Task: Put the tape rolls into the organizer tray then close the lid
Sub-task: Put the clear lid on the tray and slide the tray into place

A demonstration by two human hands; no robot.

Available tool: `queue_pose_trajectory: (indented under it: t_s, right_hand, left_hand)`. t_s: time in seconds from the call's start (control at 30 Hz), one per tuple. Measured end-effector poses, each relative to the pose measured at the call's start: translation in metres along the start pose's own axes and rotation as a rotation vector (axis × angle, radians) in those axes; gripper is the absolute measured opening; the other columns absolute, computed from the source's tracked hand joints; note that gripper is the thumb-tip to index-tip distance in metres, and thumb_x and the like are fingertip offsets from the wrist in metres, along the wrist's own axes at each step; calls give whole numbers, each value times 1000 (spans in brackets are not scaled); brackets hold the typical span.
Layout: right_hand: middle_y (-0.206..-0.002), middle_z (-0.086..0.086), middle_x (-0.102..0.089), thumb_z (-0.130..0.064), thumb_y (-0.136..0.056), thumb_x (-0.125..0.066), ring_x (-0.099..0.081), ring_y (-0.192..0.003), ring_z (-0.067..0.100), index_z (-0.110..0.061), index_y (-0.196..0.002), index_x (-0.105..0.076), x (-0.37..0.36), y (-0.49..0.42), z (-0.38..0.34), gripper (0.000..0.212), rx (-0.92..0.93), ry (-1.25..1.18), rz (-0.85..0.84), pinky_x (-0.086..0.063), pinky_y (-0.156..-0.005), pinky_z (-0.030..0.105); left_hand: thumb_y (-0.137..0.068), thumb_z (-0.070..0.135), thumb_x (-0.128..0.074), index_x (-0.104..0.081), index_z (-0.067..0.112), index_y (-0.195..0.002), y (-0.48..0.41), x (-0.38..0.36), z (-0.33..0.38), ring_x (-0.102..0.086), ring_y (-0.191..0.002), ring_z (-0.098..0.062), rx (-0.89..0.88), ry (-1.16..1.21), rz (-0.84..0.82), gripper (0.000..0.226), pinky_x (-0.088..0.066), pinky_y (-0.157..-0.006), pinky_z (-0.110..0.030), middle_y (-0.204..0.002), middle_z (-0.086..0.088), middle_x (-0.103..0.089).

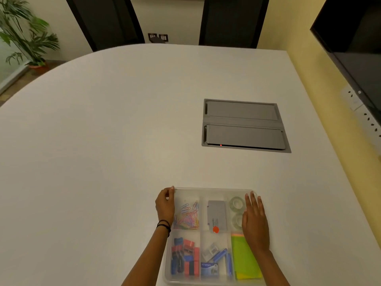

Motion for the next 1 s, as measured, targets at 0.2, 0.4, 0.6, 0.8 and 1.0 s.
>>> queue_pose_trajectory:
  t_s: [0.2, 0.4, 0.6, 0.8, 1.0]
  right_hand:
    - [-150, 8, -29, -27, -86, -14, -23, -139, 24, -12, -141, -27, 1, 0, -1, 58, -11, -6, 11, -35, -107, 39]
    - [-152, 10, -24, -27, -87, -12, -23, -139, 21, -10, -142, -17, 1, -2, 1, 58, -45, 13, 37, -34, -108, 38]
    - [-145, 14, -38, -29, -88, -15, -39, -132, 27, -4, -138, -32, 2, -7, 1, 58, -80, -23, 43, -38, -103, 40]
    - [-125, 20, -60, -28, -96, -11, -59, -112, 32, 1, -124, -50, 4, -19, 4, 56, -81, 29, 29, -49, -92, 46]
    - [-66, 9, -58, -22, -97, -36, -58, -66, 27, -4, -80, -55, 9, -46, 36, 31, -237, -403, -10, -44, -60, 34]
  left_hand:
    - [-94, 30, -49, -65, 10, -92, -3, -2, -5, -58, -85, -18, 10, 26, -21, 26, -44, -73, -23, -92, -4, -66]
    - [-93, 29, -51, -65, 8, -94, -3, -1, -4, -57, -85, -14, 23, 39, -22, 25, -42, -70, -15, -95, -4, -66]
    - [-93, 28, -51, -65, 7, -94, -3, -1, -3, -57, -82, -9, 22, 39, -19, 25, -41, -67, -15, -94, -4, -65]
    - [-93, 27, -51, -64, 6, -97, -3, -2, 0, -55, -80, -7, 21, 42, -17, 25, -41, -66, -14, -95, -4, -64]
    - [-93, 27, -52, -64, 6, -96, -5, -2, -1, -56, -80, -6, 19, 42, -31, 25, -40, -66, -14, -94, -4, -65]
Point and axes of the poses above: each hand's wrist, its own y-axis away from the middle knuckle, its own x-axis out of the back of the hand, z = x × y, the point moved 6 cm from there along -y, towards the middle knuckle
